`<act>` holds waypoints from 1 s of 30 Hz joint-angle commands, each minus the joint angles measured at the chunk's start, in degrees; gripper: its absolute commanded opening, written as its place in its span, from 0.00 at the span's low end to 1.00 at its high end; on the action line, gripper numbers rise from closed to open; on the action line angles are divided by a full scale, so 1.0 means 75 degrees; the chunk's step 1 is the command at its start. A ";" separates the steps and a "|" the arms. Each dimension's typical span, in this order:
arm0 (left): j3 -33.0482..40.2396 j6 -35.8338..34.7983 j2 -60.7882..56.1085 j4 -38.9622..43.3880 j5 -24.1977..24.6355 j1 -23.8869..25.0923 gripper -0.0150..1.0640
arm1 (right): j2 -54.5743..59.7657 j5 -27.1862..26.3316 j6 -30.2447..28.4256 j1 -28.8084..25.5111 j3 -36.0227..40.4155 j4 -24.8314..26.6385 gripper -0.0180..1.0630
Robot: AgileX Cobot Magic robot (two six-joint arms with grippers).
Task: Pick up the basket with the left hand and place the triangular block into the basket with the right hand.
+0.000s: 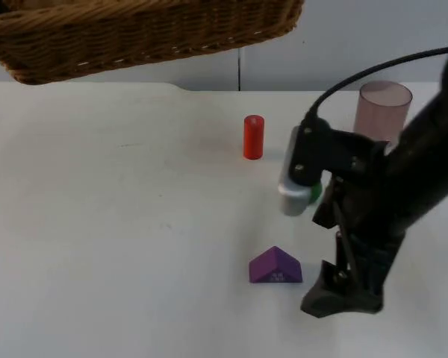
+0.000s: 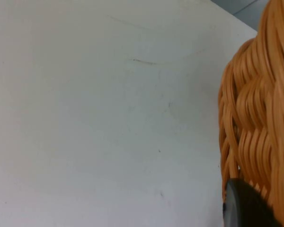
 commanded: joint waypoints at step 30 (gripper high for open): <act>-0.0028 0.0099 -0.0122 -0.0128 -0.0005 -0.0033 0.01 | 0.2056 0.2371 0.0504 0.0054 -0.2847 -0.1404 0.95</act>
